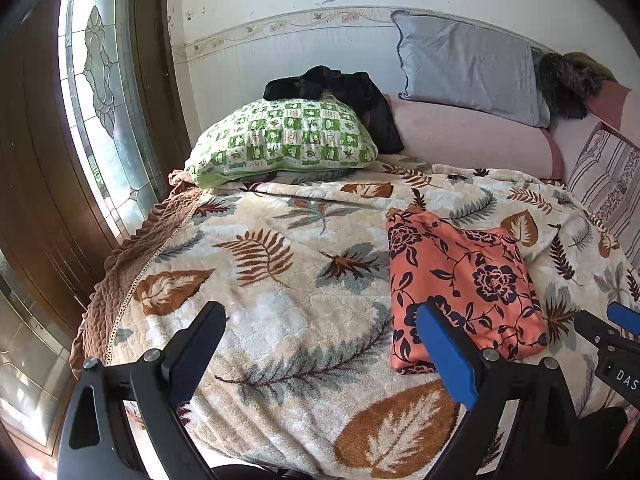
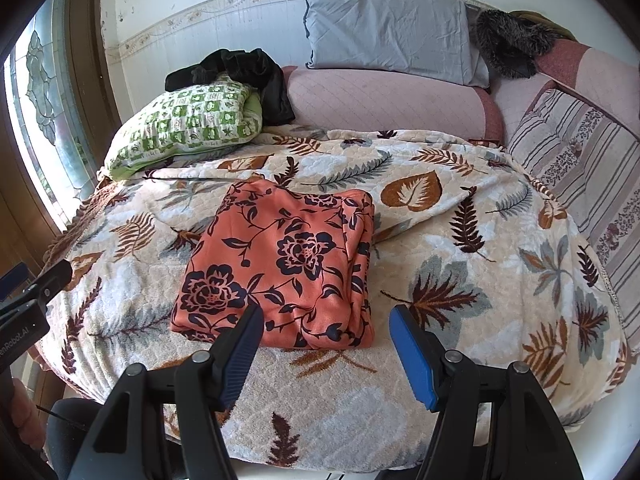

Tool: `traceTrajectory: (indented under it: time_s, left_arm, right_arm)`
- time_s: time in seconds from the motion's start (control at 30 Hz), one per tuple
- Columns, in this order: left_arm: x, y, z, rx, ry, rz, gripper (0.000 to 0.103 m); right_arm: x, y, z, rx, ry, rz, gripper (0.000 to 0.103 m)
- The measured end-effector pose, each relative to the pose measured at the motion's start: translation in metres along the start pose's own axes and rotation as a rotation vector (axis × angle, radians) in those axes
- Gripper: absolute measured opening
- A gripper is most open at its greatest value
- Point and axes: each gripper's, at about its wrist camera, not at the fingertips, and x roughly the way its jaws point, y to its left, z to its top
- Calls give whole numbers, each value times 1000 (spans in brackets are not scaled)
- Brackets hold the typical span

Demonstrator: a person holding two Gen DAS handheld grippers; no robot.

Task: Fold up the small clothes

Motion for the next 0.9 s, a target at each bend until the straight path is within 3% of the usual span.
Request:
traceTrajectory:
  time_s: [0.5,0.9]
  left_arm:
    - [-36,10,12,1,-90,12,96]
    - [-27,8,9,0,-71,2,96]
  right_arm:
    - [-33,28,11,-49,-60,15,69]
    - [-33,32,7,-60,-60,6,69]
